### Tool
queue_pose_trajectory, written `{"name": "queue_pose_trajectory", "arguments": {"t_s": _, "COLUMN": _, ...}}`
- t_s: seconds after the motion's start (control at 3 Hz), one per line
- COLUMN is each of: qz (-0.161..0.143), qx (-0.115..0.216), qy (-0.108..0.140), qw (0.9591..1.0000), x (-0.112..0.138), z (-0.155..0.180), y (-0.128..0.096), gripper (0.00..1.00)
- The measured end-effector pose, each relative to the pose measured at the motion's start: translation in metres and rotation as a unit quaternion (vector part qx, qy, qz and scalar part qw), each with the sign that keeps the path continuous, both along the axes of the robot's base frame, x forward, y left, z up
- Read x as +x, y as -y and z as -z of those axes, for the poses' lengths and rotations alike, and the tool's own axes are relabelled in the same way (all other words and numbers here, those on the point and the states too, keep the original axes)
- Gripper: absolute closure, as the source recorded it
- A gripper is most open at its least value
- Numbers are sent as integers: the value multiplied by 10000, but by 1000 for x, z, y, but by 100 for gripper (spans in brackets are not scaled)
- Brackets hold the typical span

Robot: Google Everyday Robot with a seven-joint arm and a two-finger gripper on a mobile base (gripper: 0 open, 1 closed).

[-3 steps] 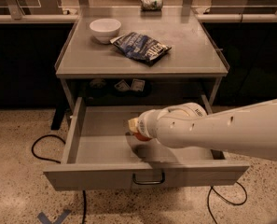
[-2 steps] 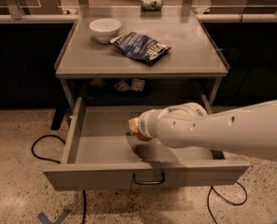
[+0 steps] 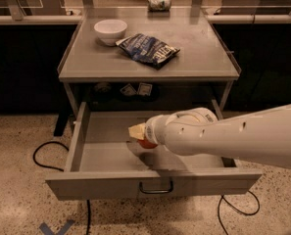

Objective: Place apple into top drawer

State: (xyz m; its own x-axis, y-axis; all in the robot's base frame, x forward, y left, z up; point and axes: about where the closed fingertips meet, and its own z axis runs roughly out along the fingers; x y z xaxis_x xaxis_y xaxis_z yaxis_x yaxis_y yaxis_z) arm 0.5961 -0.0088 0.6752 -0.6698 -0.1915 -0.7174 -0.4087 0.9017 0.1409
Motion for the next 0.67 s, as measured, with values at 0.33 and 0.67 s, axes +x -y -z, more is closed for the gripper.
{"name": "queue_pose_trajectory", "arguments": {"t_s": 0.33, "qz": 0, "qx": 0, "qy": 0, "qw": 10000, "x": 0, "z": 0, "y": 0, "gripper": 0}}
{"name": "queue_pose_trajectory", "arguments": {"t_s": 0.67, "qz": 0, "qx": 0, "qy": 0, "qw": 10000, "x": 0, "z": 0, "y": 0, "gripper": 0}}
